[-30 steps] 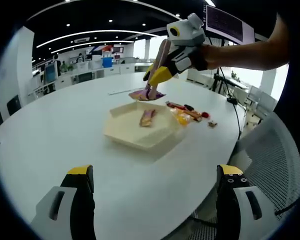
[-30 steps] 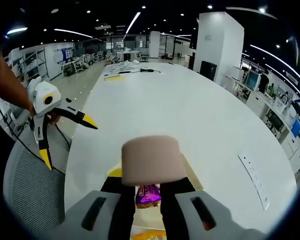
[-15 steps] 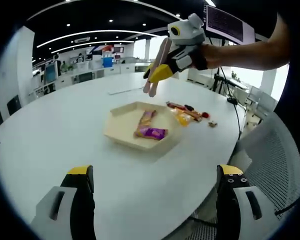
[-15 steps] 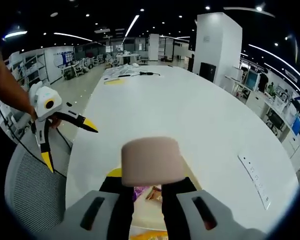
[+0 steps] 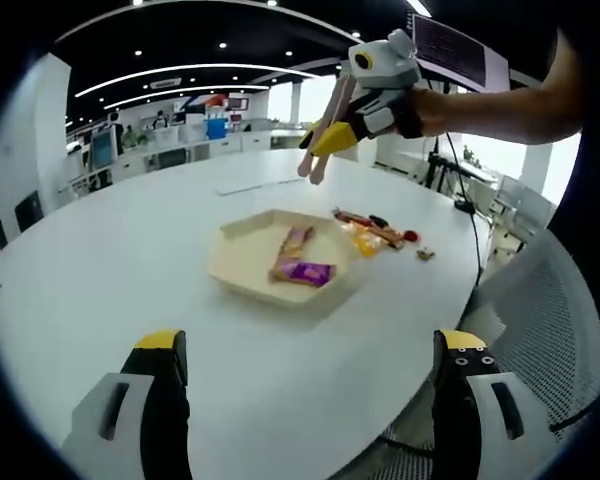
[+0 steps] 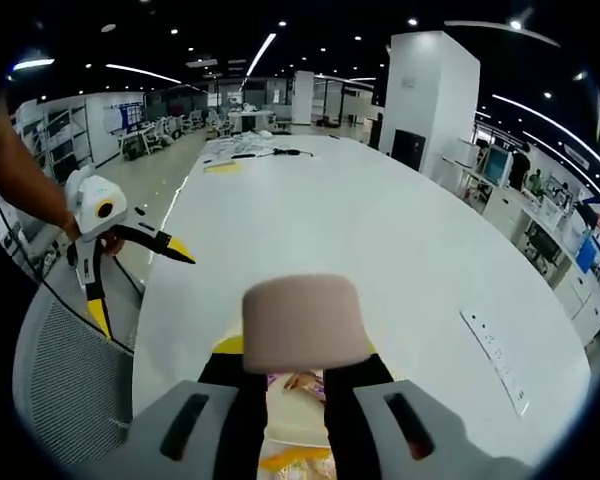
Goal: Place the target food into the container with the food tongs after gripping and lifting it, then release it inside without dropping or visibly crushing the food.
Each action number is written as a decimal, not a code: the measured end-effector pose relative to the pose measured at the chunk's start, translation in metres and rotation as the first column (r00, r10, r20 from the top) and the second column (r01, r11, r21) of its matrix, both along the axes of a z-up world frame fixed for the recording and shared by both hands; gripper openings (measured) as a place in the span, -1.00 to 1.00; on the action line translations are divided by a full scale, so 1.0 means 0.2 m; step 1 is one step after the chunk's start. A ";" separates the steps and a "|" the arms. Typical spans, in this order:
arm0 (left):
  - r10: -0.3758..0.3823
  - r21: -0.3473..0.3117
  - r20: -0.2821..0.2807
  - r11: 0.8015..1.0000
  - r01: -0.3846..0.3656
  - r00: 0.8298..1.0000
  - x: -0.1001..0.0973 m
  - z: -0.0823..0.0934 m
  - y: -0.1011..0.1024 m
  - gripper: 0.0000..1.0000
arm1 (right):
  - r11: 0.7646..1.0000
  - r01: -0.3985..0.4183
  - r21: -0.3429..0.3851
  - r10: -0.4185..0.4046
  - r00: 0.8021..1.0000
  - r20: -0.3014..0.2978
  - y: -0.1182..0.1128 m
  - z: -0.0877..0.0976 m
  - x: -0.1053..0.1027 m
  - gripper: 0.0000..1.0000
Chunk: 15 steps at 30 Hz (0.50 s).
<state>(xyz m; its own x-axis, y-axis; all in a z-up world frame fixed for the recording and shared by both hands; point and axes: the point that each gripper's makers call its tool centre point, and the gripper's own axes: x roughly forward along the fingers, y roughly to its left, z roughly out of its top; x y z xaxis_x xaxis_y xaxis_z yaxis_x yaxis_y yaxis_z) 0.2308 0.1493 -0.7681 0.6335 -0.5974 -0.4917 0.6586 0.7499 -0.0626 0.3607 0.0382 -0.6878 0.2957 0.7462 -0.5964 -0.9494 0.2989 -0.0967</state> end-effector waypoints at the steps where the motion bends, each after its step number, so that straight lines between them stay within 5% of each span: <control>1: -0.026 0.028 0.031 0.999 0.025 0.999 0.00 0.00 -0.01 0.99 | 1.000 0.005 -0.002 -0.005 1.000 0.001 -0.01 0.00 0.00 -0.60; 15: -0.047 -0.020 0.045 0.999 0.048 0.998 -0.01 0.04 -0.04 0.99 | 0.994 0.097 0.047 -0.097 0.995 -0.002 -0.16 0.14 -0.05 -0.60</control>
<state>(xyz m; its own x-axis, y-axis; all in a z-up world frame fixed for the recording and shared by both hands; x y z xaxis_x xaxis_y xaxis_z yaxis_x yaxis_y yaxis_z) 0.2289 0.1407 -0.7592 0.6253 -0.6373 -0.4504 0.6958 0.7167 -0.0482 0.3503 0.0064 -0.6600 0.3686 0.7409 -0.5615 -0.9155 0.3942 -0.0808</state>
